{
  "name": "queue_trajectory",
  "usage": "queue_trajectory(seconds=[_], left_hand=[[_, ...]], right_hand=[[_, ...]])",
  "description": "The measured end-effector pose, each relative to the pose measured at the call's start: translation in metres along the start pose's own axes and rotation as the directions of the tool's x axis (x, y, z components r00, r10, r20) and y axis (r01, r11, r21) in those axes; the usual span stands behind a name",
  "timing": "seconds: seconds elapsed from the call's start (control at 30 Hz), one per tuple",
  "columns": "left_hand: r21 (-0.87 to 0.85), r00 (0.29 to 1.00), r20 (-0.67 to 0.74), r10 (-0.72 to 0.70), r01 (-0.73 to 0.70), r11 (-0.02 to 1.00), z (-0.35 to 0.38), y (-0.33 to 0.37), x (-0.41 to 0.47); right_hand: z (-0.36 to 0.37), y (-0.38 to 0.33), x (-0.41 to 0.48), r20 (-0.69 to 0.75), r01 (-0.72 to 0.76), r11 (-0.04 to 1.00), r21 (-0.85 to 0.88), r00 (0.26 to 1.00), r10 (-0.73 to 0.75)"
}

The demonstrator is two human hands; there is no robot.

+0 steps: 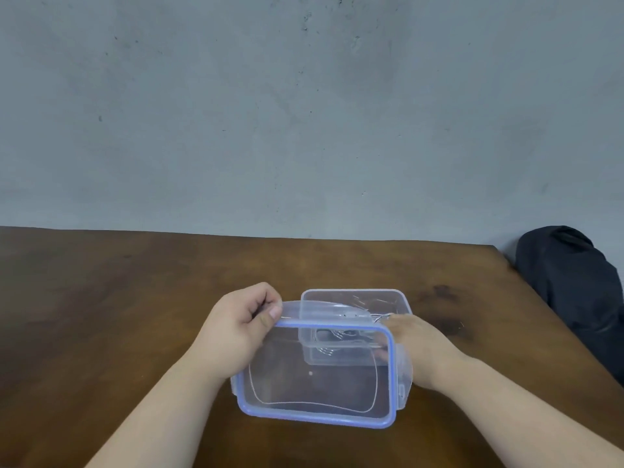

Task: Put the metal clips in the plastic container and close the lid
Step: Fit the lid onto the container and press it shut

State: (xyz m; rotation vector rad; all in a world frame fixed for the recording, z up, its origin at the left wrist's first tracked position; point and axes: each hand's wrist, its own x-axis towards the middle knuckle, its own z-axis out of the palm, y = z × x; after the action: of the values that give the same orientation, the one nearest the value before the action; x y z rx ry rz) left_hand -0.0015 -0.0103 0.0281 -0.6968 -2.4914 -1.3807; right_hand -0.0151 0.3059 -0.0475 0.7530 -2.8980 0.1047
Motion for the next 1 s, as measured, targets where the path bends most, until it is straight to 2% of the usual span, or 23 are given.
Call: queue_trajectory(seconds=[0.07, 0.1, 0.13, 0.17, 0.2, 0.23, 0.27, 0.3, 0.33, 0.4, 0.47, 0.57, 0.63, 0.67, 0.83, 1.0], left_hand=[[-0.026, 0.997, -0.005, -0.076, 0.076, 0.997, 0.008, -0.003, 0.010], [-0.040, 0.994, -0.006, -0.113, 0.112, 0.993, 0.012, -0.004, 0.015], [-0.047, 0.990, -0.006, -0.143, 0.143, 0.989, 0.016, -0.005, 0.021], [-0.045, 0.986, -0.010, -0.167, 0.166, 0.985, 0.019, -0.005, 0.028], [-0.038, 0.981, -0.021, -0.191, 0.190, 0.981, 0.022, -0.005, 0.034], [-0.034, 0.976, -0.032, -0.215, 0.214, 0.976, 0.025, -0.005, 0.042], [-0.032, 0.971, -0.037, -0.235, 0.234, 0.972, 0.028, -0.004, 0.049], [-0.029, 0.968, -0.033, -0.250, 0.249, 0.968, 0.031, -0.003, 0.057], [-0.026, 0.964, -0.023, -0.265, 0.264, 0.964, 0.034, -0.001, 0.064], [-0.049, 0.958, 0.000, -0.288, 0.287, 0.957, 0.041, 0.002, 0.078], [-0.102, 0.956, 0.016, -0.294, 0.294, 0.950, 0.047, 0.003, 0.089], [-0.177, 0.962, 0.035, -0.272, 0.273, 0.945, 0.053, -0.003, 0.094], [-0.272, 0.944, 0.063, -0.323, 0.328, 0.905, 0.055, -0.015, 0.089], [-0.288, 0.928, 0.077, -0.364, 0.371, 0.883, 0.056, -0.022, 0.085], [-0.178, 0.867, -0.008, -0.499, 0.490, 0.854, 0.071, -0.042, 0.074], [-0.017, 0.864, -0.096, -0.494, 0.494, 0.869, 0.083, -0.039, 0.067]], right_hand=[[-0.007, 0.000, -0.002, -0.032, -0.020, 0.999, 0.044, 0.999, 0.022], [-0.014, -0.002, -0.005, -0.066, -0.020, 0.993, 0.116, 0.997, 0.027], [-0.022, -0.003, -0.010, -0.120, -0.010, 0.964, 0.266, 0.992, 0.043], [-0.030, -0.006, -0.017, -0.171, -0.005, 0.867, 0.499, 0.980, 0.104], [-0.037, -0.010, -0.023, -0.206, 0.000, 0.682, 0.731, 0.953, 0.222], [-0.044, -0.014, -0.027, -0.200, -0.008, 0.477, 0.879, 0.902, 0.384], [-0.049, -0.018, -0.030, -0.129, -0.035, 0.294, 0.955, 0.845, 0.519], [-0.053, -0.020, -0.030, -0.044, -0.069, 0.169, 0.983, 0.809, 0.586], [-0.056, -0.023, -0.031, 0.017, -0.107, 0.112, 0.988, 0.796, 0.605], [-0.060, -0.028, -0.030, 0.034, -0.142, 0.134, 0.981, 0.799, 0.601], [-0.058, -0.028, -0.028, 0.020, -0.145, 0.137, 0.980, 0.756, 0.654], [-0.052, -0.019, -0.022, 0.040, -0.114, 0.048, 0.992, 0.669, 0.742], [-0.050, -0.012, -0.016, 0.079, -0.097, -0.024, 0.995, 0.622, 0.779], [-0.049, -0.008, -0.012, 0.092, -0.131, -0.016, 0.991, 0.603, 0.792], [-0.040, 0.006, 0.007, 0.108, -0.458, 0.199, 0.867, 0.562, 0.820], [-0.035, 0.015, 0.021, 0.160, -0.692, 0.317, 0.648, 0.531, 0.832]])
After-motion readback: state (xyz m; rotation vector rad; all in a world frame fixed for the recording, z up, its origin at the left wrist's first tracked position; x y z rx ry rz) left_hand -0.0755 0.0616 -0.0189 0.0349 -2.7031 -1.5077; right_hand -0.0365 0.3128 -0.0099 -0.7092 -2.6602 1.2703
